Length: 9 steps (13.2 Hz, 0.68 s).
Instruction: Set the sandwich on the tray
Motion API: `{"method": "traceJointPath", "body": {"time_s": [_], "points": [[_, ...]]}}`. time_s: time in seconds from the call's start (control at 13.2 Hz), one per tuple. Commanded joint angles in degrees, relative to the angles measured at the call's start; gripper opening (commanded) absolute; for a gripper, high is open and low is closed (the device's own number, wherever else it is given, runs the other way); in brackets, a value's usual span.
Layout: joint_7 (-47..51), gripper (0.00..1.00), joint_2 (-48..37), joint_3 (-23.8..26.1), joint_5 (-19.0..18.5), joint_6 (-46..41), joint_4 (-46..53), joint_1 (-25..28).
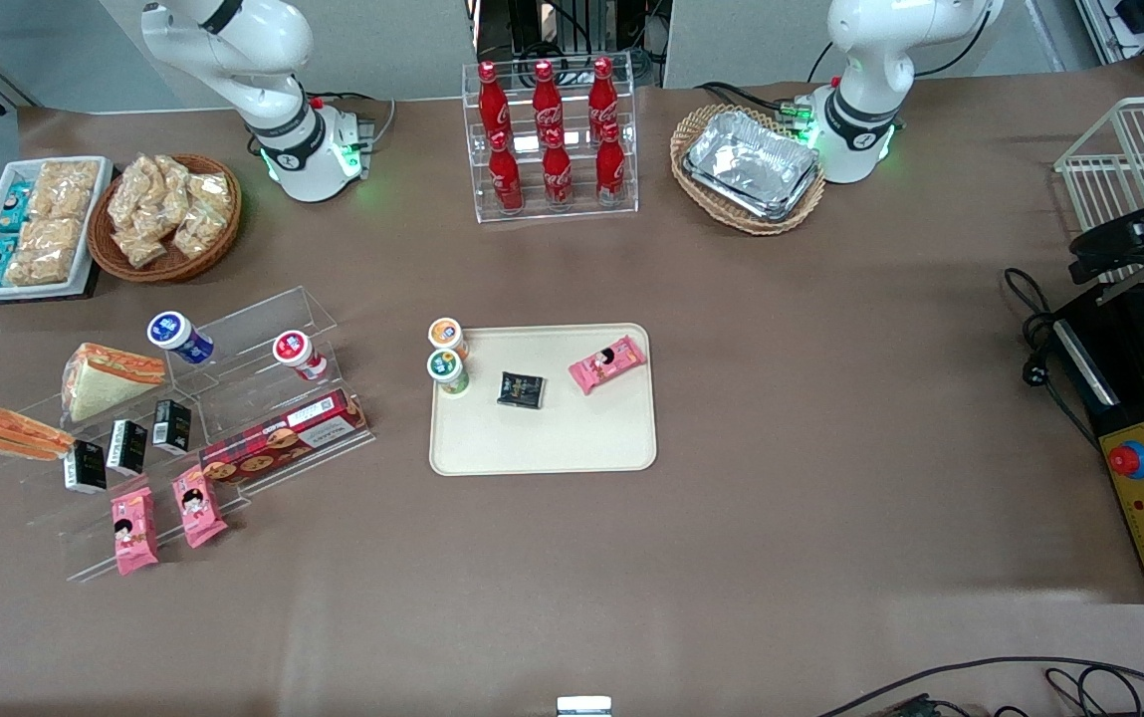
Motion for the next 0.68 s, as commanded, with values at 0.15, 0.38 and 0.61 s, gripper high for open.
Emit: {"method": "traceJointPath", "body": {"time_s": [0.15,0.38,0.61], "points": [[8.6,1.00,7.2,-0.7,0.3,6.1,2.6,-0.6],[15.5,1.00,10.1,-0.7,0.2,9.8,2.6,-0.7],[21.5,1.00,12.4,-0.7,0.3,13.0,2.5,-0.9]]}}
